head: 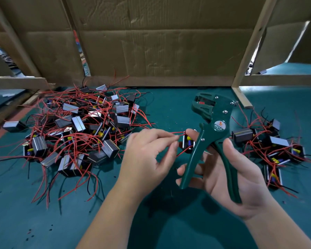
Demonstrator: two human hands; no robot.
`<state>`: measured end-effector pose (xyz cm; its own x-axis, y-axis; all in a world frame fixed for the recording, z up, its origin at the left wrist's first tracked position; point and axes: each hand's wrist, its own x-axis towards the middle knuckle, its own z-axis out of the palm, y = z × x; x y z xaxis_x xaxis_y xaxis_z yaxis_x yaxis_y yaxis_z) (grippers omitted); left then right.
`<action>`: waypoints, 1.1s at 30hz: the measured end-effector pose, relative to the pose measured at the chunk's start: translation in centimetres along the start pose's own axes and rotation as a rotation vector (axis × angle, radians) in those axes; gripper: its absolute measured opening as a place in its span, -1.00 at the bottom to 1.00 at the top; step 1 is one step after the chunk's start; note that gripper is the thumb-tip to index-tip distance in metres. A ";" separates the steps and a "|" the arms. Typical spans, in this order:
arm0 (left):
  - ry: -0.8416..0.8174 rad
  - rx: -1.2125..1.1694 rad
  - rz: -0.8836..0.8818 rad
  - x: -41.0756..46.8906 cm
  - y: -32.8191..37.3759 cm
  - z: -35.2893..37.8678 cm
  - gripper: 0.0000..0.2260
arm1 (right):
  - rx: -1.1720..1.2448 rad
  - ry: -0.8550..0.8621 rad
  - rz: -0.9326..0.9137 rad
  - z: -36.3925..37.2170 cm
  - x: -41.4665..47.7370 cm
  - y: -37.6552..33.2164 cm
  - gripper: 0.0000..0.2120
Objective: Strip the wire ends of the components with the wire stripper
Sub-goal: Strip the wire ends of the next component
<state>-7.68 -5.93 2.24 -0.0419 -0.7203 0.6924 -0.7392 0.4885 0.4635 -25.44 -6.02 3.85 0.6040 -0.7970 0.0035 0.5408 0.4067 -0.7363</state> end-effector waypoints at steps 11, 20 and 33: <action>0.295 -0.115 -0.417 0.5 -0.8 -0.9 -0.61 | 0.101 0.047 -0.080 -0.4 -0.1 -0.6 -0.24; -0.090 -0.236 -0.354 0.1 -0.8 0.0 -0.77 | 0.175 0.082 -0.152 -1.1 -0.2 -1.1 -0.21; -0.564 -0.468 -0.406 -0.6 0.9 0.9 -0.24 | 0.204 0.012 -0.142 -0.1 0.0 -0.4 -0.21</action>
<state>-8.96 -5.48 1.73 -0.2547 -0.9619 0.0991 -0.4197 0.2023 0.8849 -25.67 -6.21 4.06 0.5069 -0.8575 0.0879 0.7274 0.3708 -0.5774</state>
